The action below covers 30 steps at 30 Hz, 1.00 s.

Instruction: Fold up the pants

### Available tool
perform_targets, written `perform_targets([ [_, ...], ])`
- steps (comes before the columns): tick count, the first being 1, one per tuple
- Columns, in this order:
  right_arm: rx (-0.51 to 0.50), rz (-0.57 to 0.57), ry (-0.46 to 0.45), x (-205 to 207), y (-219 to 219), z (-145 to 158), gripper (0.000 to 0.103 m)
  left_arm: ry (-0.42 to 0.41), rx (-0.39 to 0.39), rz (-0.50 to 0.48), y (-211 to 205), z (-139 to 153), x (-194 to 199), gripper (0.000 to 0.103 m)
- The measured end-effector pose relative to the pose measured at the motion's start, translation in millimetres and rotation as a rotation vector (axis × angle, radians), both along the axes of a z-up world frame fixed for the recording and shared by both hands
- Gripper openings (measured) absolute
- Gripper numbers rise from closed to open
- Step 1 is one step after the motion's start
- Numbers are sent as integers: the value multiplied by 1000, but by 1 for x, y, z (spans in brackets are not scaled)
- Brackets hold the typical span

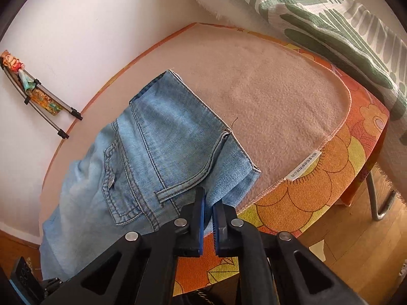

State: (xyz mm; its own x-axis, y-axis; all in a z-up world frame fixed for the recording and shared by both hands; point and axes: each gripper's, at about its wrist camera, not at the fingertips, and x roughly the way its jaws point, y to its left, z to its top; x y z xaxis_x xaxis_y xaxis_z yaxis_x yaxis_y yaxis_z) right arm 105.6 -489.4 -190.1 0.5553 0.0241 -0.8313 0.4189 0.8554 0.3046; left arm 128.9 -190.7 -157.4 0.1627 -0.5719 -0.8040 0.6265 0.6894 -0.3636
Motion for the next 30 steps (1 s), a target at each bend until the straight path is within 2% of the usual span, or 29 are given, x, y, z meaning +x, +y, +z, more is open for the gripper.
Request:
perform_targets([
  [2, -90, -14, 24, -3, 3, 8, 22, 17, -7, 1, 5, 3, 0, 14],
  [3, -114, -21, 21, -6, 3, 15, 41, 17, -11, 3, 8, 5, -1, 15],
  [4, -131, -22, 1, -10, 2, 23, 44, 16, -18, 5, 12, 8, -1, 16],
  [9, -219, 39, -126, -18, 7, 78, 44, 19, -86, 89, 43, 25, 10, 25],
  [14, -243, 260, -226, 23, 31, 119, 44, -62, -44, 237, 80, 40, 35, 25],
  [16, -252, 408, -248, 49, 46, 127, 54, -76, -13, 317, 104, 41, 47, 25],
  [18, -269, 554, -245, 78, 66, 127, 60, -84, 17, 392, 127, 40, 57, 25],
  [20, -278, 677, -239, 103, 86, 123, 59, -100, 58, 460, 150, 39, 65, 25],
  [22, -257, 803, -194, 130, 106, 110, 59, -129, 119, 519, 168, 37, 72, 25],
  [25, -262, 932, -114, 169, 130, 83, 58, -127, 158, 603, 195, 31, 82, 25],
  [28, -221, 1068, -38, 195, 149, 51, 58, -128, 211, 683, 218, 22, 88, 25],
  [30, -253, 1121, 6, 205, 158, 33, 58, -123, 236, 713, 231, 16, 91, 25],
])
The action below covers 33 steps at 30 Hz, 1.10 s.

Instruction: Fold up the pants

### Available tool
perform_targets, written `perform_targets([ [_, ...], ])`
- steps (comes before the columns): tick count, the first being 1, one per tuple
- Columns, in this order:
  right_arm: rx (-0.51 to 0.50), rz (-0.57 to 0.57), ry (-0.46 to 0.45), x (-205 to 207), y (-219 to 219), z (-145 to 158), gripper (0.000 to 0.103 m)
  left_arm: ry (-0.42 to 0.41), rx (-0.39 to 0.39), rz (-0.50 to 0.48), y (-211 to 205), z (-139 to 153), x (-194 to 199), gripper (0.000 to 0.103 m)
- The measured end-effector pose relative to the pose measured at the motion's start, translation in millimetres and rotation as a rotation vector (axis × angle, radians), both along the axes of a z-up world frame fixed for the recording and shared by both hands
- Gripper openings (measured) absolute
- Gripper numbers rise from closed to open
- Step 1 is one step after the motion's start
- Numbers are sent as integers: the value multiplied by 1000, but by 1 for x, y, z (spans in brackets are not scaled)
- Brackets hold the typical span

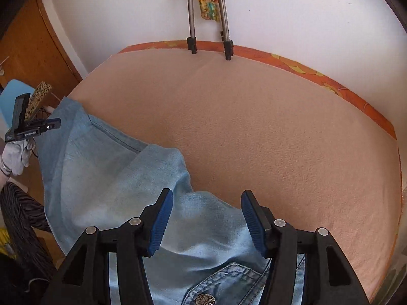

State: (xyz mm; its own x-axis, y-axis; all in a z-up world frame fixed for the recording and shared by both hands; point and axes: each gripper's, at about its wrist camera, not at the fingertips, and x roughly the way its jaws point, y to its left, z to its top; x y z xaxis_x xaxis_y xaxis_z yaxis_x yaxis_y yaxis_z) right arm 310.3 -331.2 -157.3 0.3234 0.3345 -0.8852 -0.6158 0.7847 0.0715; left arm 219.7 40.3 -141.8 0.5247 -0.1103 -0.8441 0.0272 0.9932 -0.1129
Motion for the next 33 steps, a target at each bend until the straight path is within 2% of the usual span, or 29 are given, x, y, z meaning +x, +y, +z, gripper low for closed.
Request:
perform_targets([
  [2, 0, 28, 31, 6, 2, -13, 58, 12, -18, 29, 13, -7, 2, 25],
  [6, 104, 60, 127, 16, -3, -30, 59, 15, -65, 79, 33, -17, 4, 25],
  [11, 113, 89, 143, 13, -1, -43, 55, 14, -61, 91, 37, -27, 8, 25],
  [15, 98, 75, 131, 6, -1, -43, 29, -4, -52, 89, 39, -29, 9, 25],
  [16, 98, 75, 119, 0, -2, -37, 19, -9, -47, 88, 39, -29, 8, 25],
  [19, 25, 74, 36, -17, 6, -24, 8, -21, -35, 84, 38, -30, 10, 25],
  [22, -47, 39, -79, -31, 10, -5, 5, -34, -33, 86, 37, -30, 12, 25],
  [24, -45, -43, -122, -30, 3, 1, 4, -40, -28, 85, 34, -30, 15, 25],
  [26, -79, -106, -113, -23, 2, -10, 4, -41, -25, 85, 32, -31, 19, 25],
  [28, -131, -107, -95, -21, 12, -22, 6, -37, -24, 82, 33, -30, 19, 25],
  [31, -171, -91, -123, -22, 19, -16, 14, -30, -12, 101, 39, -26, 15, 25],
  [32, -175, -100, -140, -22, 21, -11, 21, -36, -15, 115, 44, -23, 14, 25],
  [33, -176, -112, -163, -23, 21, -3, 41, -41, -29, 130, 50, -19, 12, 25],
])
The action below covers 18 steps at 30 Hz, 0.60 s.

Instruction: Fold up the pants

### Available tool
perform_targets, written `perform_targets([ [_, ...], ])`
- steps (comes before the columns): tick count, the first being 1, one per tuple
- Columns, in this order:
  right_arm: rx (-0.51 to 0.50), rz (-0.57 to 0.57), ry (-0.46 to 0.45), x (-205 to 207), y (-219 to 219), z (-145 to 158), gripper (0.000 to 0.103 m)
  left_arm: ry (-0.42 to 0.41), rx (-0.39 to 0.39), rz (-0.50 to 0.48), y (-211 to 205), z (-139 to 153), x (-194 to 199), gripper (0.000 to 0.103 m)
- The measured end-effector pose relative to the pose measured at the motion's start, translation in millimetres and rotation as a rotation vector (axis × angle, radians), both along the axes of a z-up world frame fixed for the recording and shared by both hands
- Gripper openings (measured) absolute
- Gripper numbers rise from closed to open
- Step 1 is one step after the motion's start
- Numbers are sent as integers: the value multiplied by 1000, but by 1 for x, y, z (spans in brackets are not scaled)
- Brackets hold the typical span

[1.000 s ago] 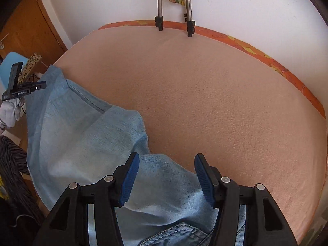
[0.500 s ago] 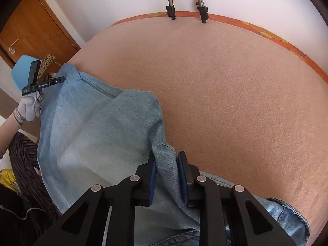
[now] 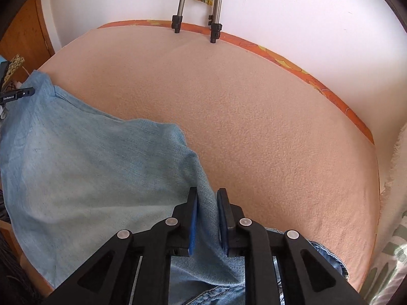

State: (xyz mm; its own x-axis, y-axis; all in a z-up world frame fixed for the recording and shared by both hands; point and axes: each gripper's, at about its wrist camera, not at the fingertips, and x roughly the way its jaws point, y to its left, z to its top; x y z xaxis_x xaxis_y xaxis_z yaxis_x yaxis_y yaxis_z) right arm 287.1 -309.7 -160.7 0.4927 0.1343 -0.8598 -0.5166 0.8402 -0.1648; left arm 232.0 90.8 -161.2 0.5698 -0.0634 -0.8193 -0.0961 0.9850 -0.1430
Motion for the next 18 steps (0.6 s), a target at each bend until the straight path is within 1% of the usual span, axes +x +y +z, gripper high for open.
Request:
perform_targets([
  [1, 10, 0, -25, -2, 0, 8, 46, -4, -20, 19, 9, 4, -2, 25],
  [3, 40, 16, -62, -8, 5, 23, 44, -19, -42, 63, 30, 18, -9, 25],
  [5, 72, 25, -74, -14, 13, 35, 44, -52, -39, 105, 55, 35, -21, 25],
  [7, 117, 52, -77, -21, 24, 44, 44, -78, -45, 147, 83, 51, -36, 34],
  [8, 131, 64, -75, -23, 30, 47, 44, -95, -38, 178, 97, 58, -46, 41],
  [10, 154, 91, -73, -28, 45, 51, 44, -122, -43, 243, 129, 69, -69, 41],
  [12, 172, 119, -75, -31, 62, 55, 44, -143, -64, 314, 161, 74, -93, 41],
  [14, 188, 143, -69, -36, 83, 57, 44, -151, -78, 378, 188, 73, -116, 41],
  [18, 218, 204, -61, -35, 129, 62, 46, -148, -109, 464, 227, 62, -152, 41],
])
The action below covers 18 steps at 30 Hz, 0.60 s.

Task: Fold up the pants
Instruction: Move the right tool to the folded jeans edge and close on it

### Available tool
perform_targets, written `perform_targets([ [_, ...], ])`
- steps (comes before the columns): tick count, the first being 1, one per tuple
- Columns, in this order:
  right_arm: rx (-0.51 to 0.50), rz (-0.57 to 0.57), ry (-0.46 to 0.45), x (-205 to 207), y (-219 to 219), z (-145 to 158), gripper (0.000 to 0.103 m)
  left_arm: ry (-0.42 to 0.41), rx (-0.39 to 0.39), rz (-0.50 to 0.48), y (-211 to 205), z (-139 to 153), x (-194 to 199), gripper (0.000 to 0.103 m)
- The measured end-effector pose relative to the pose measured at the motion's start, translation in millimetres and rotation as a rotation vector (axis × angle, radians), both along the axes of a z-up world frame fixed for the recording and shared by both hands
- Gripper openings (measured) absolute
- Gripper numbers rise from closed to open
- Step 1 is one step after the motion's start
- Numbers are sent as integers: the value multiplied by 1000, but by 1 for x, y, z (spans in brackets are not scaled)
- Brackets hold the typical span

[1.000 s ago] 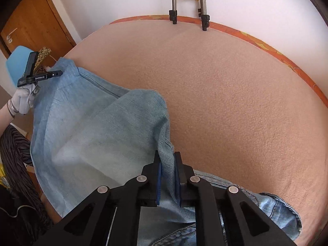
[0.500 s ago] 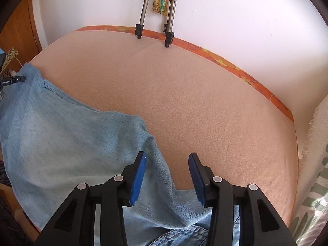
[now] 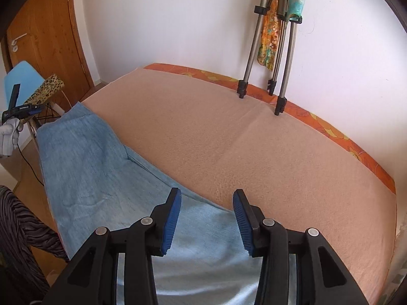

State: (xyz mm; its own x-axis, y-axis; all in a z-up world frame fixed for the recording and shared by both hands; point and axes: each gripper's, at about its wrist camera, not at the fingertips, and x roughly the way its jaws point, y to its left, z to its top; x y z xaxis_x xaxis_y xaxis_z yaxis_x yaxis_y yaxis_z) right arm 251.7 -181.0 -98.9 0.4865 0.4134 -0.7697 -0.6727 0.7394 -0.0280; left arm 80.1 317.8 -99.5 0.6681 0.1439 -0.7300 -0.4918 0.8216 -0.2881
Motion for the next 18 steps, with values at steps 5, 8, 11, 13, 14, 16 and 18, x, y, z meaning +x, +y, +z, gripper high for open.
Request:
perform_targets([
  [5, 14, 118, 2, -3, 79, 9, 47, -14, -96, 46, 19, -28, -31, 41],
  [8, 20, 209, 9, -5, 138, 12, 49, -14, -131, 21, 18, -43, -39, 41],
  [11, 35, 287, 32, -4, 198, 15, 51, -26, -136, 12, 20, -55, -42, 41],
  [13, 44, 339, 46, -2, 237, 15, 53, -52, -144, 30, 29, -61, -47, 41],
  [14, 41, 361, 49, -1, 258, 13, 53, -59, -144, 36, 34, -64, -50, 41],
  [16, 29, 402, 51, -1, 295, 7, 53, -65, -150, 51, 44, -73, -55, 41],
  [18, 22, 439, 75, 4, 333, -3, 53, -70, -177, 54, 52, -83, -59, 41],
])
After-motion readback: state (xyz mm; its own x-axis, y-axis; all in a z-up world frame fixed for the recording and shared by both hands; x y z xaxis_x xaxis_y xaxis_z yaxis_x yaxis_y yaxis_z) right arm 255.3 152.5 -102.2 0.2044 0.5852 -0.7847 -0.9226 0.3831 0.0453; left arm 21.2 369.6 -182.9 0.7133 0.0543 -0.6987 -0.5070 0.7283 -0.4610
